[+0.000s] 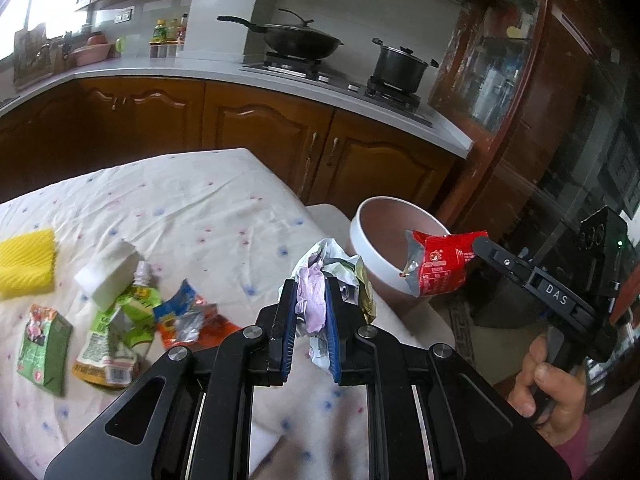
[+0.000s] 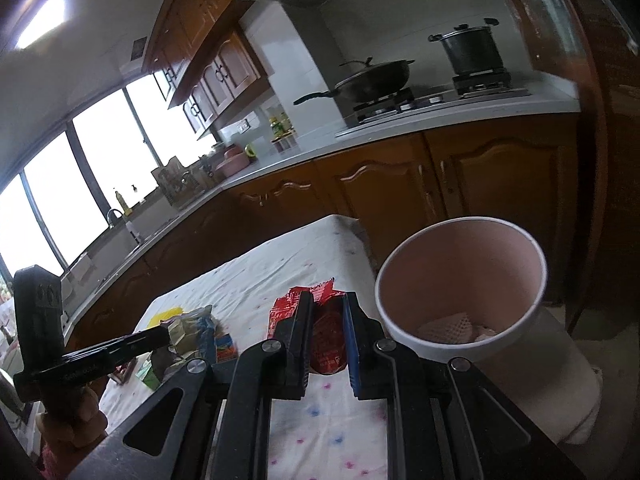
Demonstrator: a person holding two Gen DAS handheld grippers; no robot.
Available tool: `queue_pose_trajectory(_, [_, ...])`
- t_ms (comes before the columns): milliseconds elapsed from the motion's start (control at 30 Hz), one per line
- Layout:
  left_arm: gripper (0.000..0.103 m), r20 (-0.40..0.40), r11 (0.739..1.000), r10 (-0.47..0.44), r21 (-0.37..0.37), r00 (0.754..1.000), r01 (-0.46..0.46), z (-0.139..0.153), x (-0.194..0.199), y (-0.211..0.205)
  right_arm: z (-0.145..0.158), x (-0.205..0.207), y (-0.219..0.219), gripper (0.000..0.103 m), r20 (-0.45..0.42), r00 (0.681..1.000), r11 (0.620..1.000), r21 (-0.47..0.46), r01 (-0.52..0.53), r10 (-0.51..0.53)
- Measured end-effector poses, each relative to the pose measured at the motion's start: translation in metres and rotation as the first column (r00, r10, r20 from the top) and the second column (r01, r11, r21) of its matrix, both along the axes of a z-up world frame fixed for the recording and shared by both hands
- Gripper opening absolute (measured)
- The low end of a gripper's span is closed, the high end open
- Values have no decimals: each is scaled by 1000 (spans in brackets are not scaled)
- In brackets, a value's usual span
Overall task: Collect trash
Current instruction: 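Carry the foil paper and red wrapper to the bin and release both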
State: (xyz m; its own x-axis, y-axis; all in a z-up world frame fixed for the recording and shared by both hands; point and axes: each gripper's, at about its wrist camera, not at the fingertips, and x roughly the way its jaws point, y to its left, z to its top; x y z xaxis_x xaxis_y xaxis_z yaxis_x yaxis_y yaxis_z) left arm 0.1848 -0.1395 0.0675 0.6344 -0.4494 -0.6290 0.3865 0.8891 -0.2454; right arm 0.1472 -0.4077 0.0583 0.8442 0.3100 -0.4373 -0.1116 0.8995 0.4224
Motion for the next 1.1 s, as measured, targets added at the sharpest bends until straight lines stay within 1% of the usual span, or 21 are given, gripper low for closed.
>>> queue_pose_trajectory(267, [12,2,999,-42,5,999,42,3,11,-35,-3,-4,-29,15,4,998,998,11,61,-61])
queue_pose_trajectory(600, [12,-5,996,-90,13,996,90,4,30,-83,-8,0,-65,15,-6,992,992,18,123,-123])
queue_pose_trajectory(833, [12,-17,993,-117,20,993,117,0,55,-118,-14,14,-89,15,-21,989,988,25,150,-150])
queue_pose_trajectory(1100, [13,-65,988,-140,53,988,144,-17,87,-163,-26,39,-110,15,-71,983,985,8,171,-170])
